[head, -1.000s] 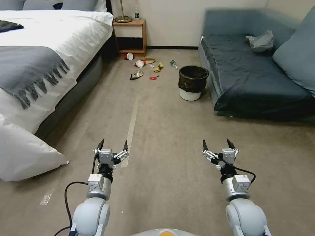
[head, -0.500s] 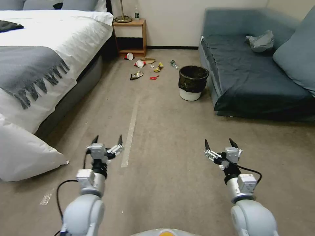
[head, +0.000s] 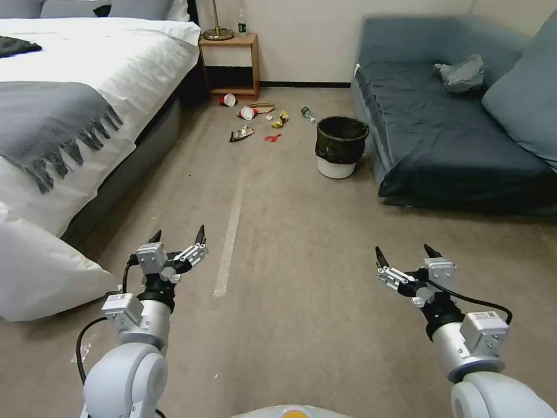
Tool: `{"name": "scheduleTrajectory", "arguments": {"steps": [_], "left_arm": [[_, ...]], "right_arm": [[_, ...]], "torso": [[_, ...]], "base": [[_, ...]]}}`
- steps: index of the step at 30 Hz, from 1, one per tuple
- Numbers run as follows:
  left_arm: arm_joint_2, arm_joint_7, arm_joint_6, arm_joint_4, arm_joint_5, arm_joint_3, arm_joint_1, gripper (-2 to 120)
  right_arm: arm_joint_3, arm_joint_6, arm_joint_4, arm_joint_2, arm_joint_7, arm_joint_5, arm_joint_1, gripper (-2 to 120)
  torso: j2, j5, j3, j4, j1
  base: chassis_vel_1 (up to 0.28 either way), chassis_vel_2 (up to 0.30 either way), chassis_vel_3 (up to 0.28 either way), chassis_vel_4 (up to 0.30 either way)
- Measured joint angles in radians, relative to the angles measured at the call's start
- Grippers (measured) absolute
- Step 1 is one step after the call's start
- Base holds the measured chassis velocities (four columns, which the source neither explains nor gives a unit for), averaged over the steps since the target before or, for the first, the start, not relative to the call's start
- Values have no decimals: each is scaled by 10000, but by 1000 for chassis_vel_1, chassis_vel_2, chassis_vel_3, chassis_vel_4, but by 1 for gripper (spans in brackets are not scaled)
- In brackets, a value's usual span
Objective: Pick up the trash can from the floor.
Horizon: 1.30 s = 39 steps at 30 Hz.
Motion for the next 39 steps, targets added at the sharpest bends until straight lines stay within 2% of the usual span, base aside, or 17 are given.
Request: {"name": "scheduleTrajectory", "arguments": {"steps": [15, 29, 39], "left_arm": [[12, 137, -222, -46, 126, 6, 191, 98], [140, 106, -226, -63, 84, -8, 221, 99], [263, -55, -363, -14, -281, -47, 88, 100]], "right_arm": [[-8, 85, 169, 27, 51, 145, -246, 100], [-54, 201, 281, 11, 35, 114, -413, 100], [-81, 697, 134, 6, -88, -54, -398, 100]], "torso": [[0, 0, 0, 0, 0], [0, 0, 0, 0, 0], [0, 0, 0, -6, 0]], "base": [[-9, -9, -7, -8], [-71, -74, -79, -81], [-113, -116, -113, -108]]}}
